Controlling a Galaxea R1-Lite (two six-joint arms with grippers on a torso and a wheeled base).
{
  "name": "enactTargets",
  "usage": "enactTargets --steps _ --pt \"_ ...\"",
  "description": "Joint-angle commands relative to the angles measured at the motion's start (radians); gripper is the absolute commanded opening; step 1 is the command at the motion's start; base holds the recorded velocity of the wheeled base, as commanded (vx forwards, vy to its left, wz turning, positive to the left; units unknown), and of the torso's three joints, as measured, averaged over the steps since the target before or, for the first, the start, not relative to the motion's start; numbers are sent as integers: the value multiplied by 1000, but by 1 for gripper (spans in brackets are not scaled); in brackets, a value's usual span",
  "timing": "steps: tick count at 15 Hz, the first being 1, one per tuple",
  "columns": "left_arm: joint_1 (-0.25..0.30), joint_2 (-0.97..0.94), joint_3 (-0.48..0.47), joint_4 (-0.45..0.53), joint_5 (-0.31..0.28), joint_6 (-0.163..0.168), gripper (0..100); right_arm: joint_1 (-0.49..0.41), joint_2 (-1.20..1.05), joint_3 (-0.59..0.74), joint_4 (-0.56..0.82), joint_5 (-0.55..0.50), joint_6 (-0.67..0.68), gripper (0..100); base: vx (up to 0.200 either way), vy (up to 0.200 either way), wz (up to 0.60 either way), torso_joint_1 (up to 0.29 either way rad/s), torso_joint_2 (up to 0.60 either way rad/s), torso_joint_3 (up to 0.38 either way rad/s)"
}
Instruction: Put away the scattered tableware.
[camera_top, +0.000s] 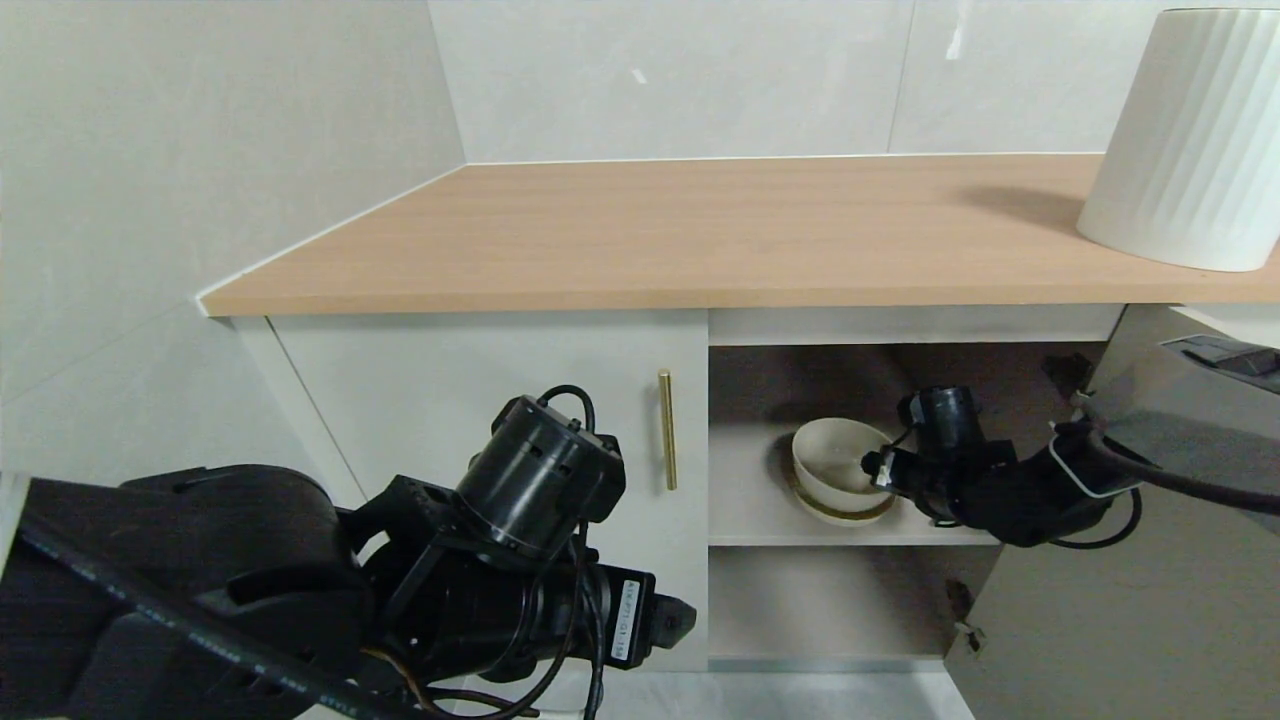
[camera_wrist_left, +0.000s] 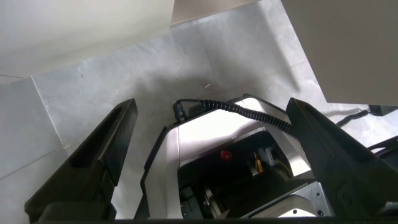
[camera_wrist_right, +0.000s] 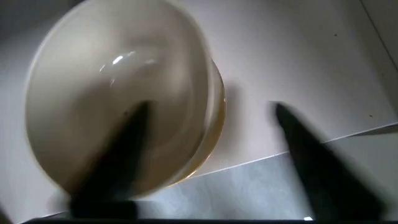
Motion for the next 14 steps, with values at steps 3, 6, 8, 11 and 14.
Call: enactTargets --steps 3,6,8,11,14 --pt "0 -6 -1 0 11 0 100 2 -19 8 6 0 0 100 0 0 0 0 0 0" --pt "48 -101 -1 3 13 3 100 10 -174 88 75 39 -11 100 0 0 0 0 0 0" --pt "88 -210 5 16 8 9 100 42 -355 166 208 144 -13 100 0 0 0 0 0 0" --pt "123 -330 15 45 6 20 100 103 -556 251 353 209 -46 100 0 0 0 0 0 0" --pt "190 -477 97 40 -10 18 100 214 -826 344 524 224 -86 100 0 0 0 0 0 0"
